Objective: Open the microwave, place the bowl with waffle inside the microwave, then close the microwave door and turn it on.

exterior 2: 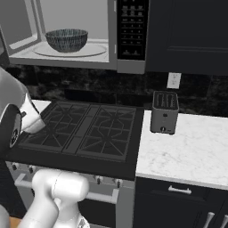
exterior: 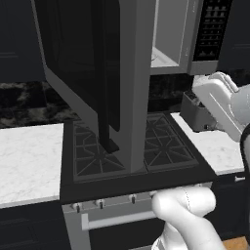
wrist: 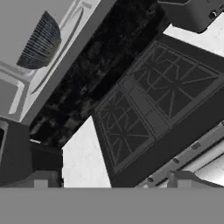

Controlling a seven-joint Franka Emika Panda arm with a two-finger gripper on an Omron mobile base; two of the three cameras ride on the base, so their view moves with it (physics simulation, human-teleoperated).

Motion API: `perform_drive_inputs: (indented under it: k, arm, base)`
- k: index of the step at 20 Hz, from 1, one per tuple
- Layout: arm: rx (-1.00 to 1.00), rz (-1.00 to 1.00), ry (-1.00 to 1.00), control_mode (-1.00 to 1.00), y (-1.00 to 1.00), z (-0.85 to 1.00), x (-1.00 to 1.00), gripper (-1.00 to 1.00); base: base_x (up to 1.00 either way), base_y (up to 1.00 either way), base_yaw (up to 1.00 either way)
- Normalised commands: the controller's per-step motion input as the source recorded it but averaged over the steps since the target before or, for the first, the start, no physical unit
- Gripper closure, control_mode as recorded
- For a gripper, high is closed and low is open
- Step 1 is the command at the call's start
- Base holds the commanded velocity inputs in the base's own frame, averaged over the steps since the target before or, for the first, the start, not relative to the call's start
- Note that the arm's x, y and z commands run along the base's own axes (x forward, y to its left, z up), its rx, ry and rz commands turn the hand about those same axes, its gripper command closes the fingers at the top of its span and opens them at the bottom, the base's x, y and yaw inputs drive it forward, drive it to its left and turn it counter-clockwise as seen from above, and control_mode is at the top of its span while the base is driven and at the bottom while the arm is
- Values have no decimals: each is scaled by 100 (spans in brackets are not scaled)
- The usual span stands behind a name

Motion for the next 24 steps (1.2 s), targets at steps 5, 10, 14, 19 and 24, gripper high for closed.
perform_drive_inputs:
  k: [5,10,14,19,24]
  arm:
    - [-18,19,-28,-100,26,-9,-100,-100]
    - [-31,20,-34,-100,44,-6,-100,-100]
    - [-41,10,-35,-100,73,0,-100,-100]
    - [-40,5,-39,-100,97,1,-92,-100]
    - [-28,-14,-28,-100,100,12,10,-100]
  base:
    - [0,0,0]
    - [0,0,0]
    - [0,0,0]
    - [0,0,0]
    - [0,0,0]
